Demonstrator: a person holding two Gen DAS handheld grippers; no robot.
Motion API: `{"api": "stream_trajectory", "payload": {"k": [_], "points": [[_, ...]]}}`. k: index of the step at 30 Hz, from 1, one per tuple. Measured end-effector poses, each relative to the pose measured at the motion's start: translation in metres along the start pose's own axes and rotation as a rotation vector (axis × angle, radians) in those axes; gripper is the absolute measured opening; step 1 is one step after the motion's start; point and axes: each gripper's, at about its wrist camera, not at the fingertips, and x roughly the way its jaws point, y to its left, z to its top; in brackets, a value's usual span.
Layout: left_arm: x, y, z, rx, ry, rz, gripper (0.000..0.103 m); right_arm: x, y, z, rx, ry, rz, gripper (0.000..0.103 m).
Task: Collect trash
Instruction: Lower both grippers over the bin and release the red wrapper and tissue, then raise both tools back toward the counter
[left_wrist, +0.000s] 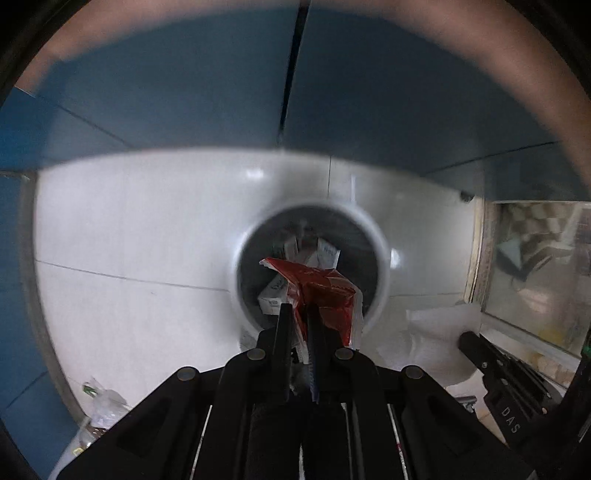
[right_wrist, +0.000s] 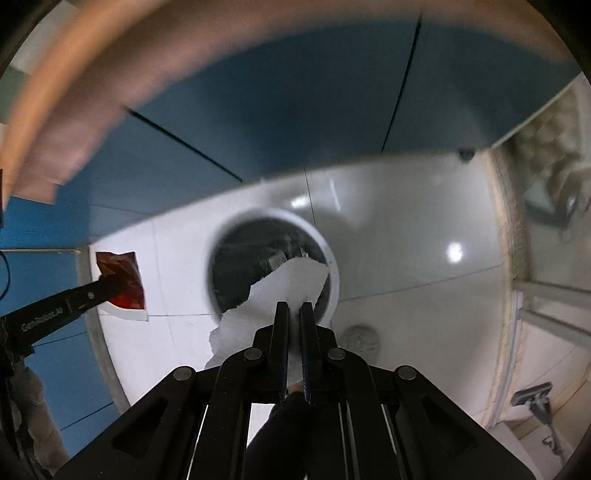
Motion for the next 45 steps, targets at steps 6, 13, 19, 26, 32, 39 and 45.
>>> {"api": "stream_trajectory", "payload": {"k": [6,13,19,26,32,39,45], "points": [[0.102,0.009,0.011,0.004,0.102,0.035,0.012,0.129,-0.012,0.001,0.001,0.091,0.016,0.006],[0.1,0.028,0.009,0.008,0.017,0.144,0.099,0.188,-0.014,0.004,-0.005,0.165,-0.003,0.044],[0.057,0.033,-0.008,0.03,-0.038,0.244,0.1,0.158,-0.008,0.002,-0.038,0.133,-0.061,0.103],[-0.031,0.026,-0.045,0.04,-0.102,0.278,0.1,0.075,0.012,-0.011,-0.096,0.077,-0.116,0.103],[-0.12,0.013,-0.075,0.035,-0.141,0.261,0.1,-0.032,0.027,-0.027,-0.124,0.03,-0.125,0.103],[-0.205,-0.006,-0.115,0.032,-0.164,0.233,0.1,-0.16,0.045,-0.048,-0.14,-0.039,-0.122,0.103],[-0.273,-0.02,-0.145,0.035,-0.201,0.189,0.1,-0.254,0.054,-0.068,-0.145,-0.081,-0.101,0.103]]}}
